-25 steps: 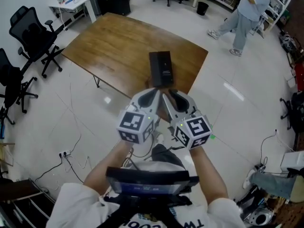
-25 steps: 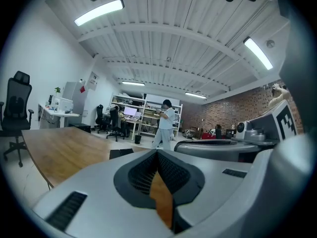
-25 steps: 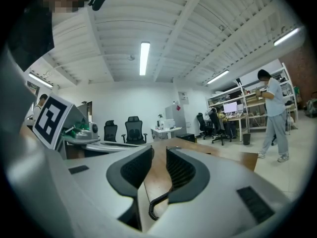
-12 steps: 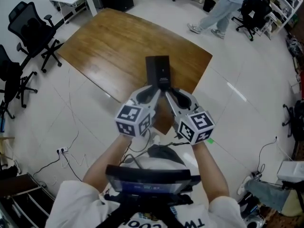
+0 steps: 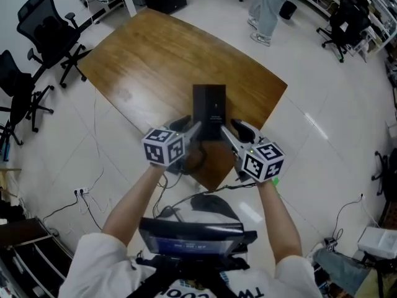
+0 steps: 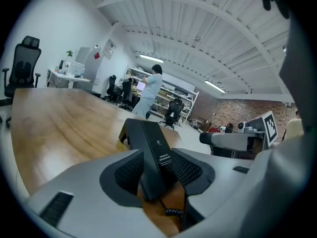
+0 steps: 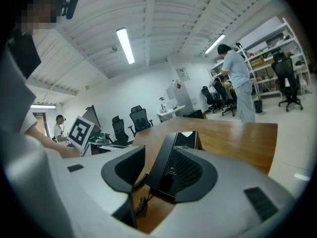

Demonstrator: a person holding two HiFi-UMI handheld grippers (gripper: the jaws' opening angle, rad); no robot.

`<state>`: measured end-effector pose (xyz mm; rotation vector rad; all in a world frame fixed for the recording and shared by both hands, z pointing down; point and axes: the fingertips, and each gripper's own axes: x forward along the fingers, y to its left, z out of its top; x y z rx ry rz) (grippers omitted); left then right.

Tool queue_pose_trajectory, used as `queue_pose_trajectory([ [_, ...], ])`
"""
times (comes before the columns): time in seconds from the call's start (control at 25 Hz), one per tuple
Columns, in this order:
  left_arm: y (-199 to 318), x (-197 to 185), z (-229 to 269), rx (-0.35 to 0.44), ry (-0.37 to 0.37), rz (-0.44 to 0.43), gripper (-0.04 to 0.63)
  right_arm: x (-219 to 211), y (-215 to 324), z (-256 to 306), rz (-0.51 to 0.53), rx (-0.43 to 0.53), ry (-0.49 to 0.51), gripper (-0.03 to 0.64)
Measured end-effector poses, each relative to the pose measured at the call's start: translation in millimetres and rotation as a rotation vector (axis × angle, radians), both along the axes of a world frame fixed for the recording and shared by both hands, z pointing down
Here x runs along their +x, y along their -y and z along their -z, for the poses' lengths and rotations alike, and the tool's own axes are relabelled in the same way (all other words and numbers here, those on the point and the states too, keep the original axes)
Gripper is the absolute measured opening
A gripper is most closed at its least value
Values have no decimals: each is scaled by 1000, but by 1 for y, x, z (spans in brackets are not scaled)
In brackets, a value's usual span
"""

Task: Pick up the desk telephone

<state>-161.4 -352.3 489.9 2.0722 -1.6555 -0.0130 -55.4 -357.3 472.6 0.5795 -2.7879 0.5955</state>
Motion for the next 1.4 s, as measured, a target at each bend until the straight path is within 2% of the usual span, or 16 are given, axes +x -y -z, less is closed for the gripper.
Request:
queue_pose_trajectory([
  [0.08, 7, -9, -15, -35, -28, -8, 243, -2, 10, -12, 36, -54, 14, 199],
  [0.2, 18, -16, -31, -67, -60, -27, 244, -4, 27, -29, 72, -100, 9, 199],
  [0.28, 26, -21, -40, -89, -75, -41, 244, -8, 39, -40, 95, -139, 10, 236],
  [0.36, 33, -23, -48, -118, -109, -67, 244, -12, 50, -50, 107, -178, 12, 236],
  [0.52, 42, -19, -60, -159, -182, -128, 244, -18, 64, -73, 146, -224, -27, 238],
  [0.6, 47, -16, -64, -166, -213, -155, 244, -24, 67, -81, 178, -246, -39, 278],
  [0.72, 52, -11, -70, -185, -255, -196, 246, -34, 71, -88, 216, -266, -59, 278],
  [0.76, 52, -9, -72, -195, -267, -209, 279, -37, 72, -91, 225, -283, -65, 278],
  [0.8, 53, -6, -74, -205, -276, -223, 284, -40, 72, -95, 234, -303, -70, 278],
  [1.0, 61, 7, -73, -222, -309, -290, 282, -54, 71, -101, 310, -378, -75, 278],
  [1.16, 67, 11, -77, -238, -268, -315, 257, -65, 75, -104, 333, -423, -58, 275],
  [1.4, 66, 9, -75, -217, -263, -308, 249, -72, 74, -104, 345, -418, -66, 276],
])
